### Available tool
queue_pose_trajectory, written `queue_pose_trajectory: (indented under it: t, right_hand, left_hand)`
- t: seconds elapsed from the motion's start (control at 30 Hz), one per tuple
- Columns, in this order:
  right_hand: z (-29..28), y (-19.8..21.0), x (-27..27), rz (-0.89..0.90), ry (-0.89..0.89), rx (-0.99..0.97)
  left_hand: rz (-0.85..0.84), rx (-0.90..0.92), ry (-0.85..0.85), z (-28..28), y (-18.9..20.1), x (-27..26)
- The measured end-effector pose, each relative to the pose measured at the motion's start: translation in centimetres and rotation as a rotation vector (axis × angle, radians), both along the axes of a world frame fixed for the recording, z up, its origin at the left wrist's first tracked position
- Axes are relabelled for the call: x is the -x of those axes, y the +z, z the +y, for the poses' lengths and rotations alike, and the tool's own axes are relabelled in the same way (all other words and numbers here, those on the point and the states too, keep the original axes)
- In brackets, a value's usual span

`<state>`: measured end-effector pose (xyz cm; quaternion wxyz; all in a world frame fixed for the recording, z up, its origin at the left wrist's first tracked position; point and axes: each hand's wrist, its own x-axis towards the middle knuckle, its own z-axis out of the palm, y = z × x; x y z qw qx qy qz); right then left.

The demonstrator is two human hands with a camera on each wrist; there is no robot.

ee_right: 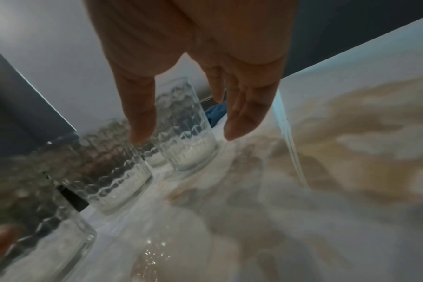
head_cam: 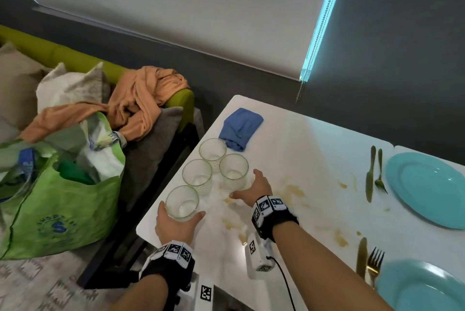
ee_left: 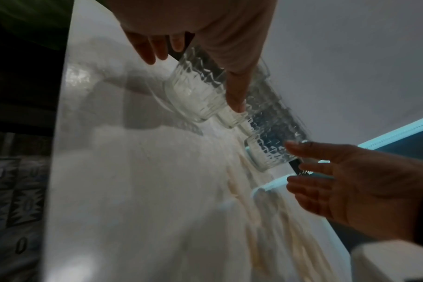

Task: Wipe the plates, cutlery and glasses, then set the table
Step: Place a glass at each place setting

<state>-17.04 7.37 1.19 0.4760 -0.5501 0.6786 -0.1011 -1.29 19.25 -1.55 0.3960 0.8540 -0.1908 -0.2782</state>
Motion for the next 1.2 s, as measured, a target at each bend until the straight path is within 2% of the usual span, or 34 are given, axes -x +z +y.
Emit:
queue_pose_trajectory:
  t: [0.23,0.4,0.73,1.0,1.2]
  right_hand:
    - [-1.2,-2.3,-2.9,-0.040,-0.115,0.079]
    - [-1.4,-3.0,-3.9,-0.122,-0.230,0.095]
    - [-1.1,-3.9,-3.9,-0.117,-0.280,0.207]
    - [-0.6,-1.8,0.0,-0.100,-0.315,0.251]
    - [0.1,2.4,6.7,-0.062,-0.395,0.315]
  left_hand:
    - [0.004,0.081,-0.096,-0.1,-0.5,-1.5]
    - [-0.007,0.035,-0.137,0.0,0.1,-2.1]
    - [-0.028,0.078,-0.230,1.5,0.9,-2.1]
    - [-0.085,0.278,-0.307,0.7,5.1,0.4]
    - [-0.069,0.365,-0.494,-2.9,8.3,6.1]
